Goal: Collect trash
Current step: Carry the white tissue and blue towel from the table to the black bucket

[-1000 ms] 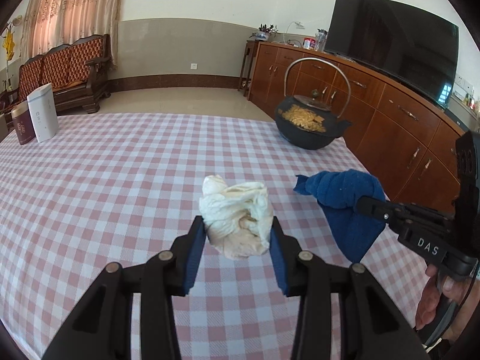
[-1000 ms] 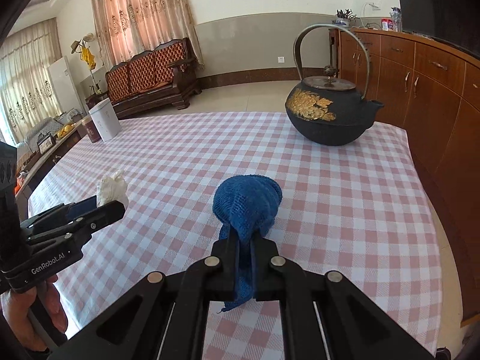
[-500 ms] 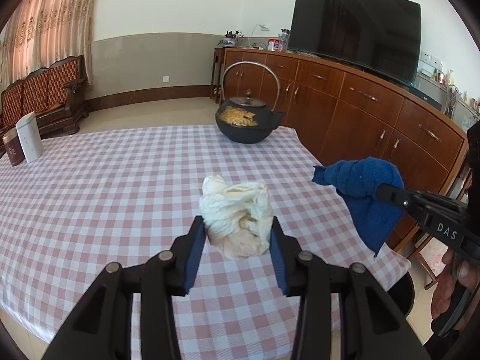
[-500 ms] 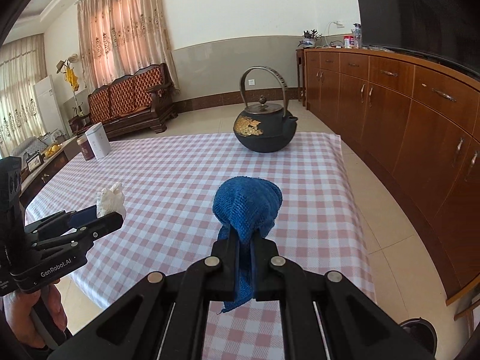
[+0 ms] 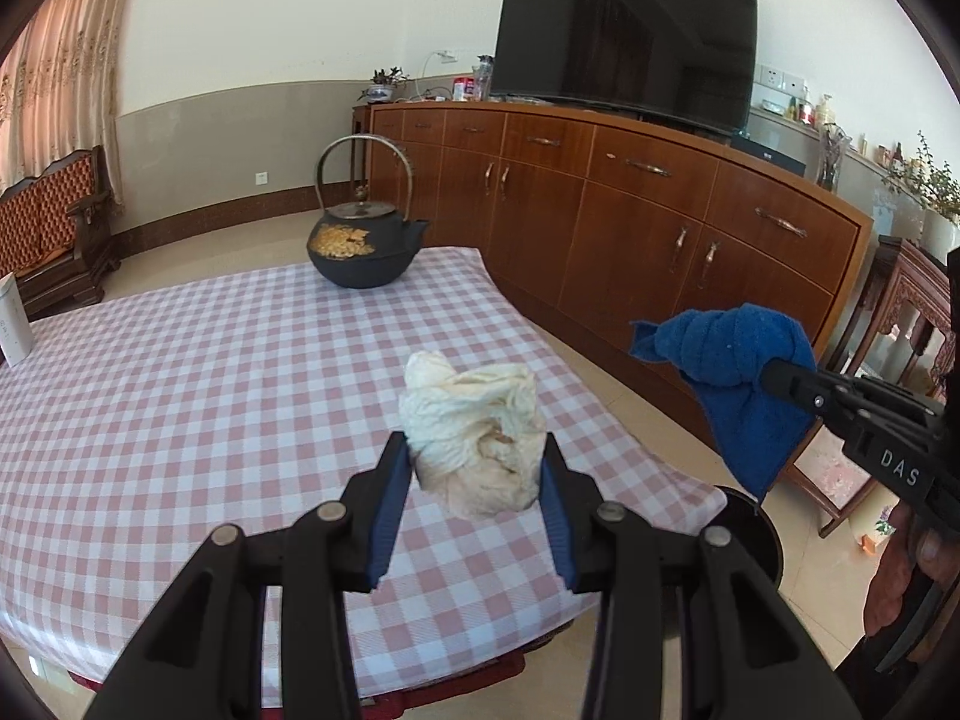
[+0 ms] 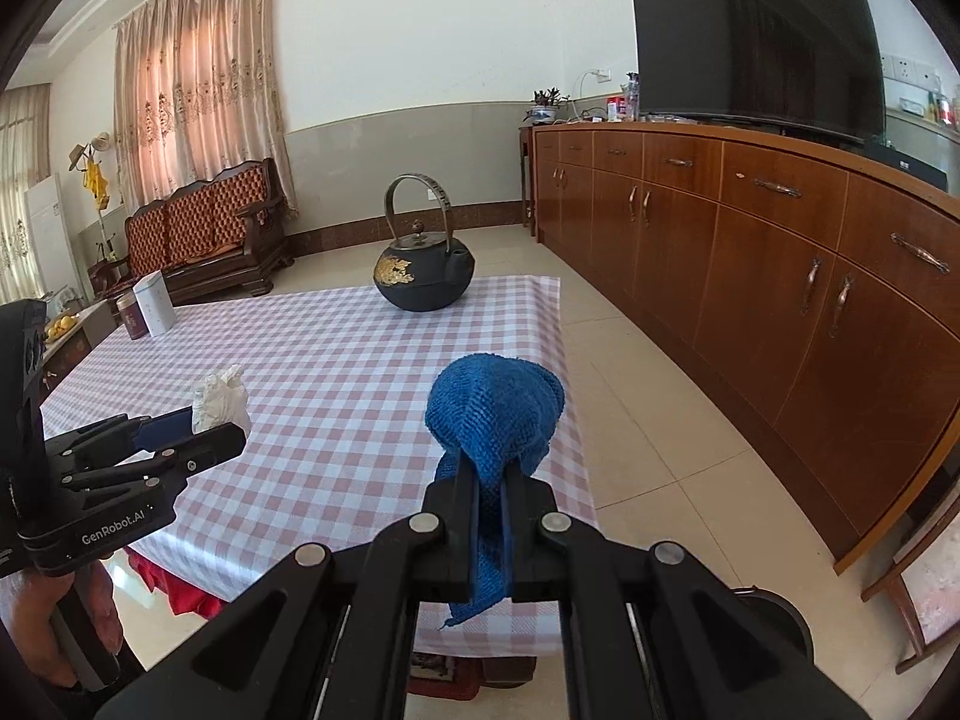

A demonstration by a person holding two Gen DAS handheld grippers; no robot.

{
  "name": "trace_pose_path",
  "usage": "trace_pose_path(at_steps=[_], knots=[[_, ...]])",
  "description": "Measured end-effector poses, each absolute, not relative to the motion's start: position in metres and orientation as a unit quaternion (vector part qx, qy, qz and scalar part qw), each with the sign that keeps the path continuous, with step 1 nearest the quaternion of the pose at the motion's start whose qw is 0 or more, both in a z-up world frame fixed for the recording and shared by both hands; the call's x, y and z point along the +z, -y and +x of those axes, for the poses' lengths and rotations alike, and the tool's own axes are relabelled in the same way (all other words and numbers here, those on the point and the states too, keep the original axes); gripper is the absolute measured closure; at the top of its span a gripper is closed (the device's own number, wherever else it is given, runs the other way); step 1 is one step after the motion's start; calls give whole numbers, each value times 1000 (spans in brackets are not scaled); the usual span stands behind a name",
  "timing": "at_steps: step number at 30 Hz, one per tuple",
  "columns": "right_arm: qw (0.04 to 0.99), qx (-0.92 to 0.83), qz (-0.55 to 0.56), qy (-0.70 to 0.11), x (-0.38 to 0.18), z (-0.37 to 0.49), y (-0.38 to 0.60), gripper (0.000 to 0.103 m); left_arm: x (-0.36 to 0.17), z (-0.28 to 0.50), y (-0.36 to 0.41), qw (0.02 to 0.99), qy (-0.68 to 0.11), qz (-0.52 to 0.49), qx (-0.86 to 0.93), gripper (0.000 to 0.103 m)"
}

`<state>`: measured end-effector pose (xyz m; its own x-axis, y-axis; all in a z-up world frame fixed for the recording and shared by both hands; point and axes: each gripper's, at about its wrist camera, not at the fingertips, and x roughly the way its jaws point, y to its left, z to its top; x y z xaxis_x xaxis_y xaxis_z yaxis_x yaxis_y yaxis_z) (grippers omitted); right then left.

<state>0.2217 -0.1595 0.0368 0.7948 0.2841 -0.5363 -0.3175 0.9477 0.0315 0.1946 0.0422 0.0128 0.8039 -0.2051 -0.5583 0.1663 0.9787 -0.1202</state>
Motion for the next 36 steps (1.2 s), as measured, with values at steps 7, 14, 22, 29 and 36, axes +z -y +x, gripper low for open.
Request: trace_pose_path(at_steps=[7,14,22,29,36], knots=[[956,122,-23,-265,39,191,199,98,19,190,-3,947,-291,-20,-132,60],[960,81,-12,-267,32,169,244,98,19,194,34,942,-293,-6,-166,60],[961,38,3,-273,24,154,299,98,12,195,78,932,-300,10,-203,60],[960,9,6,-281,14,143,336,98,2,194,120,919,-309,21,-244,60],[956,-11,12,-292,1,138,364,98,-15,196,163,901,-328,36,-282,60]])
